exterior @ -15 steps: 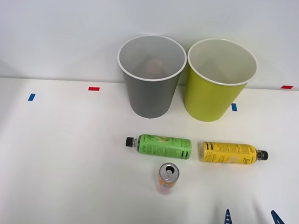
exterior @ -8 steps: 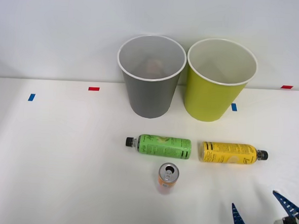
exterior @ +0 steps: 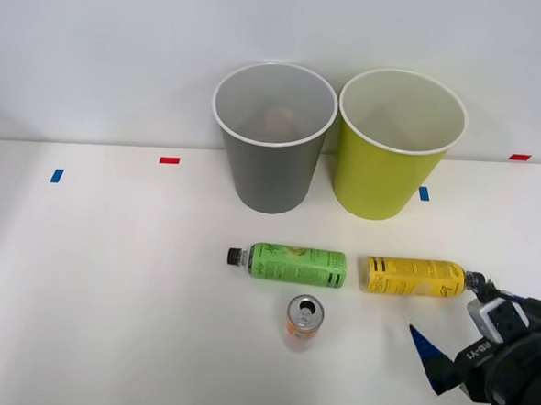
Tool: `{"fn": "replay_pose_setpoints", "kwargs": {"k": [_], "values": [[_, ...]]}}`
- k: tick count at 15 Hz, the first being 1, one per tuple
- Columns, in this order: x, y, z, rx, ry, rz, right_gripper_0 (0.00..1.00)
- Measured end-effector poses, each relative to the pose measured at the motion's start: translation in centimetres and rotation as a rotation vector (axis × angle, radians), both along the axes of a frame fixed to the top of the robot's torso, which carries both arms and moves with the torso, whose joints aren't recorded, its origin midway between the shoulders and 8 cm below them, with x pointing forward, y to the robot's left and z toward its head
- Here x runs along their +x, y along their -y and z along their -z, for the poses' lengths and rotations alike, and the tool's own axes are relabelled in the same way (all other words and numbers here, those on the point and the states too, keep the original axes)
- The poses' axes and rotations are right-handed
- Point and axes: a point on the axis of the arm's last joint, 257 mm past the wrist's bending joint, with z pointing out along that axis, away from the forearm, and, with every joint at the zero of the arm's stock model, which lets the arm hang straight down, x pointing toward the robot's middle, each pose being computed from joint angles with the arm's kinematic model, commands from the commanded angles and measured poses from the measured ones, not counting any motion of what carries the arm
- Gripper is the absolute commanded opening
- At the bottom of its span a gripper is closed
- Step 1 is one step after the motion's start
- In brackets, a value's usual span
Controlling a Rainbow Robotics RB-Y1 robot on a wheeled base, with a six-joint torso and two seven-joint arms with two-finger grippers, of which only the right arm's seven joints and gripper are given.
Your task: Put cans in the gray bin, plastic bottles in the light green bin
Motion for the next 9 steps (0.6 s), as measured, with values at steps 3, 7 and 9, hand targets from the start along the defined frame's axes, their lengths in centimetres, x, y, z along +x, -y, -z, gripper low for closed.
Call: {"fn": "replay_pose_setpoints", "kwargs": {"k": [3, 7, 9], "values": [[1.4, -1.0, -0.6, -0.074, -0.048, -0.08, 1.0], [2.4, -2.5, -0.5, -0.207, -0.107, -0.172, 1.0], [2.2, -3.1, -0.1, -0.239, -0.139, -0.2, 1.0]]}}
